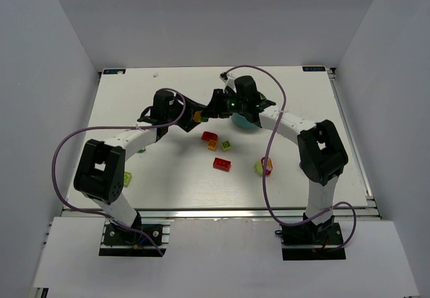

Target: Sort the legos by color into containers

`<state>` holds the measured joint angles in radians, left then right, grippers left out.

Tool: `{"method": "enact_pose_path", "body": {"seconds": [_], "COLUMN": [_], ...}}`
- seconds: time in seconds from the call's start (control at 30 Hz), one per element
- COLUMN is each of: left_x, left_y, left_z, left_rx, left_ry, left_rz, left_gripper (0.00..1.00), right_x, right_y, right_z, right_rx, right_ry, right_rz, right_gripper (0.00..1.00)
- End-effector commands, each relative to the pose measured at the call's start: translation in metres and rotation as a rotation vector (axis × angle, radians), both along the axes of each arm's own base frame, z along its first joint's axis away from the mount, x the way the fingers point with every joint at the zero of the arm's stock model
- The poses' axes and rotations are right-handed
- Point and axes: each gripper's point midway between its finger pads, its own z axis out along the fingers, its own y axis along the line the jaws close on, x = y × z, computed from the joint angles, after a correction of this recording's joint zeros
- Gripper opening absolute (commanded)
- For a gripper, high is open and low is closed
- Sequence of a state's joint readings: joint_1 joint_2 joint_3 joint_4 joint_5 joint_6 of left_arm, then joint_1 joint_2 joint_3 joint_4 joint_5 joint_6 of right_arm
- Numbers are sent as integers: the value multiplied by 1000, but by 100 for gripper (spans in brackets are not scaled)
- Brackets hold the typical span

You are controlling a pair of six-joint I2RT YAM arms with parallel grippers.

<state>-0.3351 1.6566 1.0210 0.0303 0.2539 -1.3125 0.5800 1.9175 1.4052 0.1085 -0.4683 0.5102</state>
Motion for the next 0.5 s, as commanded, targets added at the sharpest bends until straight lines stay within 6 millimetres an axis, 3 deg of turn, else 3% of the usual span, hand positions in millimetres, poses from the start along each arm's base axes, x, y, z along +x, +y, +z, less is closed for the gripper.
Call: {"method": "enact_pose_path", "body": {"seconds": [0.0, 0.23, 0.47], "left_x": [20, 21, 21], "left_y": [46, 44, 44], "left_z": [-1, -1, -1], "left_rx": [88, 84, 83], "left_ry": [-40, -39, -41], "left_rz": [163, 155, 153], "left_gripper": [0, 0, 0], "right_x": [-2, -3, -1], "right_y": [-12, -11, -12], "right_z": [42, 42, 41], "right_rx": [62, 66, 64], "right_ry": [-54, -64, -66], "right_rz": [22, 37, 33], "right_gripper": [40, 56, 49]}}
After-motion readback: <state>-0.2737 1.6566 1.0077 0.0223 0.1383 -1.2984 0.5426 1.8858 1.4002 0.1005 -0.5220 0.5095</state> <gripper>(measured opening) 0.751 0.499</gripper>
